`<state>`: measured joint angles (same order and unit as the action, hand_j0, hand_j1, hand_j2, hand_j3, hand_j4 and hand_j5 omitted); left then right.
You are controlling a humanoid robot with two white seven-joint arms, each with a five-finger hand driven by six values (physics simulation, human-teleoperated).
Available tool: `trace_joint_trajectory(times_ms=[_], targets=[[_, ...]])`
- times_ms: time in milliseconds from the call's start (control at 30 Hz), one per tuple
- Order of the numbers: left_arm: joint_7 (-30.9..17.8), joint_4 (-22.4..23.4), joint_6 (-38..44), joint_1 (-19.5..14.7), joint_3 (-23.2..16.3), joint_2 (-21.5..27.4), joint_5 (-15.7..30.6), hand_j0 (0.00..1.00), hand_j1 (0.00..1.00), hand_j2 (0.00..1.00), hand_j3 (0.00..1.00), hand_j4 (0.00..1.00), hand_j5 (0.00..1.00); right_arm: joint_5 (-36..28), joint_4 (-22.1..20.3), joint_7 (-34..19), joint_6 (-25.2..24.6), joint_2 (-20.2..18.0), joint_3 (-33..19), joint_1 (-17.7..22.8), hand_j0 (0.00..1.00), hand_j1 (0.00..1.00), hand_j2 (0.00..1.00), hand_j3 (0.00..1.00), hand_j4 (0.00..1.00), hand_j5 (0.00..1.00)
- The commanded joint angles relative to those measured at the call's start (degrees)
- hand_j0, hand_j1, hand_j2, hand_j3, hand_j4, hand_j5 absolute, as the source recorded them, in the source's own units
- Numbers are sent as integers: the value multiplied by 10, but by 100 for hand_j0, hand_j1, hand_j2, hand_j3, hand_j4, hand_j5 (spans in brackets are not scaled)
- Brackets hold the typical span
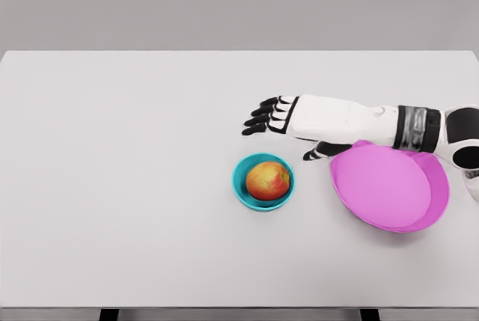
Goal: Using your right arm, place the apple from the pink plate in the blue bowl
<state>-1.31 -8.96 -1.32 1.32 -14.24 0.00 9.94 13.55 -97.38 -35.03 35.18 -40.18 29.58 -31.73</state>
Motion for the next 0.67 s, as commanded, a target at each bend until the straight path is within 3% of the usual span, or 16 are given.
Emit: trace_joint_trajectory(times_ms=[0,100,167,267,367,633], targets=[[0,0,0,0,0,0,0,100,100,100,100,100,100,-5,-1,0,-2,-38,-58,0,100,100,100,100,100,100],[0,0,0,0,0,0,0,100,100,100,100,100,100,-2,38,0,-2,-51,-98,13,100,100,100,100,100,100],[0,0,0,0,0,0,0,100,100,100,100,100,100,-2,65,0,-2,-44,-147,47,100,100,100,100,100,100],[0,0,0,0,0,0,1,100,100,100,100,100,100,-2,74,0,-2,-46,-196,91,100,100,100,100,100,100],[0,0,0,0,0,0,0,100,100,100,100,100,100,-2,105,0,-2,-46,-199,93,100,100,100,100,100,100],[0,0,-1,0,-3,0,0,100,100,100,100,100,100,1,108,0,-2,-42,-197,109,100,100,100,100,100,100]])
